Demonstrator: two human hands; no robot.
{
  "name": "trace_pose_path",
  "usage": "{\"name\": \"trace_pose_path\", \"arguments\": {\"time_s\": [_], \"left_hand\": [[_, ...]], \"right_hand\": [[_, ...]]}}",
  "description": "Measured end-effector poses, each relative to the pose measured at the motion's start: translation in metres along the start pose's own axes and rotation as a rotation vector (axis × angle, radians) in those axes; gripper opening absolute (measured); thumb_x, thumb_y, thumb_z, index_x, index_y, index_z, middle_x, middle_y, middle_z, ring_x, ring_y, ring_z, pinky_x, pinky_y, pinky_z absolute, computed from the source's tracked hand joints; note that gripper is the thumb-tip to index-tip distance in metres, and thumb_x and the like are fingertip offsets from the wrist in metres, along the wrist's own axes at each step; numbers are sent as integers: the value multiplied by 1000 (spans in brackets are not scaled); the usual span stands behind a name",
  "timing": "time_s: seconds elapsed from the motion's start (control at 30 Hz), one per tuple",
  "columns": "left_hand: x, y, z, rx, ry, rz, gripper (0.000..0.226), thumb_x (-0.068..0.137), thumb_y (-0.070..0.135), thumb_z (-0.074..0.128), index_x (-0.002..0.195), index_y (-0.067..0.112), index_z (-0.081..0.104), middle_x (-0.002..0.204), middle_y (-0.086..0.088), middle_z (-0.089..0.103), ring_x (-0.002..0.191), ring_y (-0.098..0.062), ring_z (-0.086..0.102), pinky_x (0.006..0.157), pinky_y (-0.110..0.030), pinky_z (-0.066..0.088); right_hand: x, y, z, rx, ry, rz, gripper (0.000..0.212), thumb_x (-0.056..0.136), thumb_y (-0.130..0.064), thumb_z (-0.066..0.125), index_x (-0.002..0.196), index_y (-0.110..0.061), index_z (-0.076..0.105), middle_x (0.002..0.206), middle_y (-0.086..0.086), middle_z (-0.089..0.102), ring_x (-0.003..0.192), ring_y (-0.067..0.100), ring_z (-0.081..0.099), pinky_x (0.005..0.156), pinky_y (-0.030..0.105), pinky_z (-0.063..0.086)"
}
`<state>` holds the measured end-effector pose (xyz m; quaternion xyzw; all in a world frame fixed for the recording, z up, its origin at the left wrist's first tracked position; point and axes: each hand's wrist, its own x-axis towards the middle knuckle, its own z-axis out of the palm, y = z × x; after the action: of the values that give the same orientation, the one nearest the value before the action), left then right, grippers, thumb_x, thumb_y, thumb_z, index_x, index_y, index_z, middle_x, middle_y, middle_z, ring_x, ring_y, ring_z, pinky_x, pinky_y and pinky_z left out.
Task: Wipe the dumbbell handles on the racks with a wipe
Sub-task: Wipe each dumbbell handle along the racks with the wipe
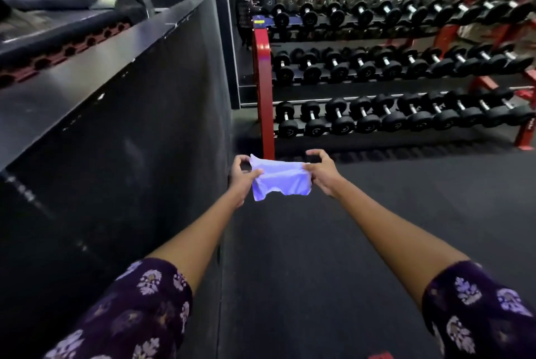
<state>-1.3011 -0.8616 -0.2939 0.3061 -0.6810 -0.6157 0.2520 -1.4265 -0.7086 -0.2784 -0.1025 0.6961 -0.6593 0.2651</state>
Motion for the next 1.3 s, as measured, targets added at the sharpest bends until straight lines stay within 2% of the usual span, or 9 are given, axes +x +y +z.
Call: {"name": "trace_pose_path", "arguments": {"time_s": [0.1,0.2,0.43,0.6,0.7,0.87,1.03,1.2,1.3], "left_hand": [[64,-10,0,14,37,30,31,88,1,64,85,29,50,83,-9,62,80,-28,60,77,-43,53],[124,-6,9,26,67,63,28,89,1,62,91,27,50,81,5,59,75,-19,58,77,-35,50],[253,17,49,114,-43,183,22,91,-10,51,88,10,60,79,7,59,70,-5,51,62,-8,40],[319,32,91,156,-80,223,33,89,-9,51,77,21,53,78,9,56,63,-2,48,63,-17,39],[361,34,133,196,-124,208,36,87,-13,48,73,18,59,78,2,61,68,1,55,67,-20,41],[425,43,236,246,-190,210,29,83,-10,61,109,1,68,100,-8,64,89,-17,55,77,-22,46],[473,68,344,267,-217,282,39,79,-11,69,117,-3,64,105,-4,60,94,-15,55,68,0,41],[527,90,463,293,-254,268,5,81,2,72,84,5,70,82,-7,61,70,-14,52,64,-18,39],[551,99,530,170,-312,143,26,86,2,66,67,16,55,70,-3,53,66,-15,46,59,-23,38]], "right_hand": [[54,-12,10,-79,-41,-4,24,85,9,48,79,-8,64,61,5,51,43,7,43,43,16,33],[118,-23,21,-79,-24,23,32,82,12,45,71,-11,65,59,5,48,48,13,38,47,19,30],[222,-61,13,-89,2,-49,33,72,15,61,99,-2,65,66,2,54,51,4,52,44,12,40],[300,-80,-16,-154,113,-112,31,72,13,64,102,5,67,68,6,56,54,10,47,43,10,40],[345,-91,-47,-191,128,-121,30,72,12,64,101,5,67,71,6,59,57,11,49,49,14,43],[421,-112,-129,-211,166,-152,28,72,9,65,99,1,68,75,4,62,62,5,53,54,9,43],[481,-138,-222,-150,232,-153,21,79,3,62,99,7,67,73,5,63,69,9,57,61,20,43],[542,-163,-328,-451,358,-232,10,75,-7,71,85,-3,73,68,8,58,66,8,49,55,11,33],[576,-165,-378,-413,440,-204,22,76,-11,71,57,-11,60,49,-10,49,57,-2,39,52,11,29]]}}
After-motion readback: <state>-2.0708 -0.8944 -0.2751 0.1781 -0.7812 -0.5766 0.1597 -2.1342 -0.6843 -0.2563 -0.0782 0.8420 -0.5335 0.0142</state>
